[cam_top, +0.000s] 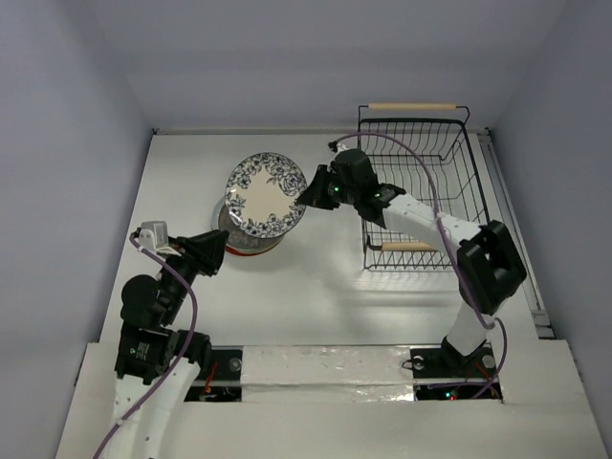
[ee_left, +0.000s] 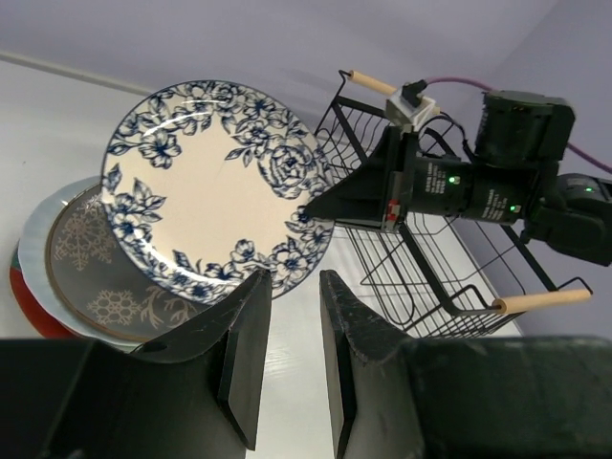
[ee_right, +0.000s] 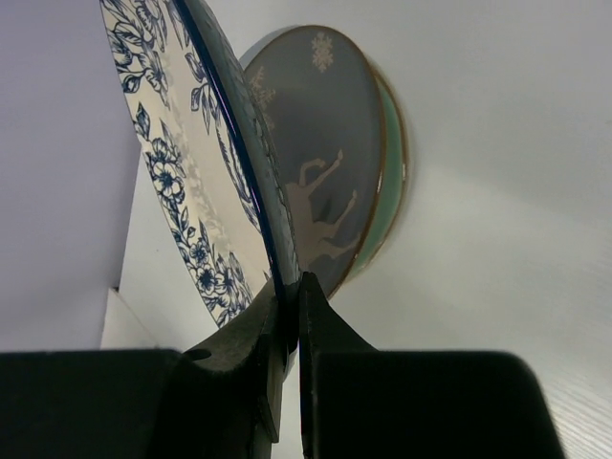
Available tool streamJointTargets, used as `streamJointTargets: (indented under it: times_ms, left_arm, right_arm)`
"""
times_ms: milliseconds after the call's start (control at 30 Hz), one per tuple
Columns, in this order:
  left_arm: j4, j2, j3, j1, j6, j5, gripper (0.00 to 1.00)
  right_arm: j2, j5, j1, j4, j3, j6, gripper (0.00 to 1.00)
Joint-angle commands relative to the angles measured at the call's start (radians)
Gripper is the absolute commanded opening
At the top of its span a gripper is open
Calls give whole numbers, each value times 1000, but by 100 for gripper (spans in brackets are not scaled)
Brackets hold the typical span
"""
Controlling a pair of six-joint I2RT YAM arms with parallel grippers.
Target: Unload the plates from the dish rack
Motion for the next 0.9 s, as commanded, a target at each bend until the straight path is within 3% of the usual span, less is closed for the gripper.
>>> streamJointTargets:
  times_ms: [0, 367, 867]
  left_arm:
    - [49, 21, 21, 7, 4, 22, 24]
    - [52, 28, 18, 26, 4, 34, 24]
    - [58, 22, 18, 26, 3, 42, 24]
  right_arm:
    - [7, -96, 19, 313, 62, 121, 0]
    - [127, -139, 28, 324, 59, 151, 9]
    - [181, -177, 37, 230, 68, 80, 38]
